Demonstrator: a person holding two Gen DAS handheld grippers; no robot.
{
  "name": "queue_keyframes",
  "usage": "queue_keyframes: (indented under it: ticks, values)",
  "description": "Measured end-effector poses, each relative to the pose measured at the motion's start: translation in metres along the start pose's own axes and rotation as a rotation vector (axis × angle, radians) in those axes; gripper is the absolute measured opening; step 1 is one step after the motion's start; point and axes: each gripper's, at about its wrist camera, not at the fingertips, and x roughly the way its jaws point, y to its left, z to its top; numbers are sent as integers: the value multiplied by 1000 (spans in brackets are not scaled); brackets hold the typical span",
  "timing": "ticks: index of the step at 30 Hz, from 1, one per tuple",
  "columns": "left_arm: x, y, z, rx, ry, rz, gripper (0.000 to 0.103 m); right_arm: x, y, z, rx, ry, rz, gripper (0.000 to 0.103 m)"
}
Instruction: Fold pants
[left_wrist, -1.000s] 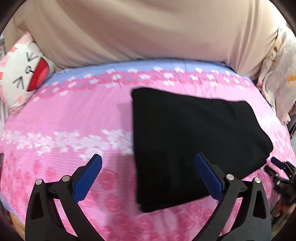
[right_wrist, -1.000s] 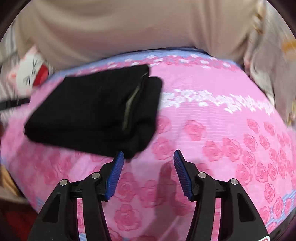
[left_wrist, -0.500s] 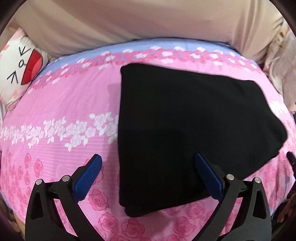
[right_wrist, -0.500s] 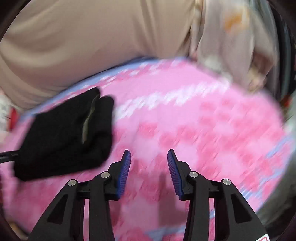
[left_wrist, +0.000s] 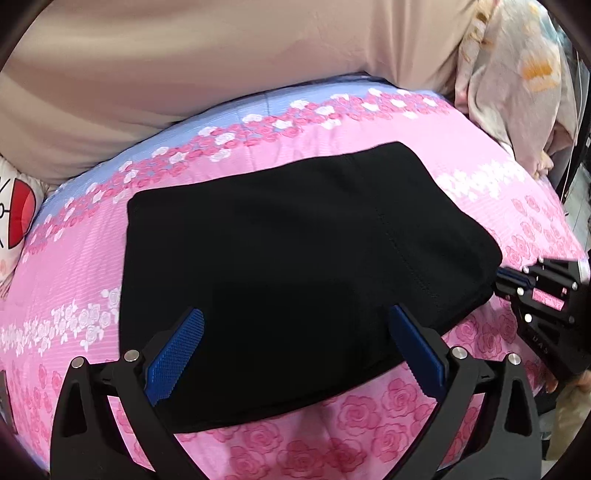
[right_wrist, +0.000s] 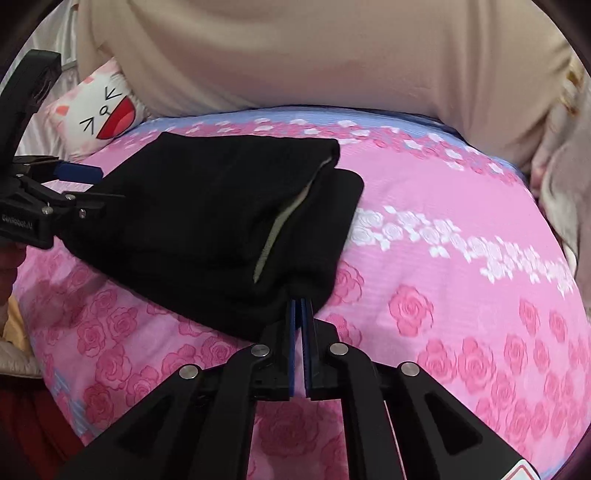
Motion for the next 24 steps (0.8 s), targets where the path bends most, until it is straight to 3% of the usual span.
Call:
queue_keyframes:
  ticks: [4,8,11,17,19,21,22,24]
  values:
    - [3,-6,1,0,17,-2,98,3,4,6,-73,6,10,14]
    - [7,-13,4,3,25,1,98,10,1,10,-102,28,34,15]
    - [9,-16,6,8,29,5,98,11,-9,12,-52,32,73,3]
    - [10,-6,6,-16,37,17,98,-24,-41,-13,78,39,196,0]
    - [14,-5,6,-23,46,17,98,-32,-49,-23,102,31,167,0]
    - [19,-6,7,-27,58,15,98,-35,-60,-34,172,31,199,0]
    - [21,-8,7,-26,65,10,98,-36,-60,-37,179,28,206,3]
    - [21,-12,7,-12,62,6,98,-42,-48,-35,149,-7,200,20]
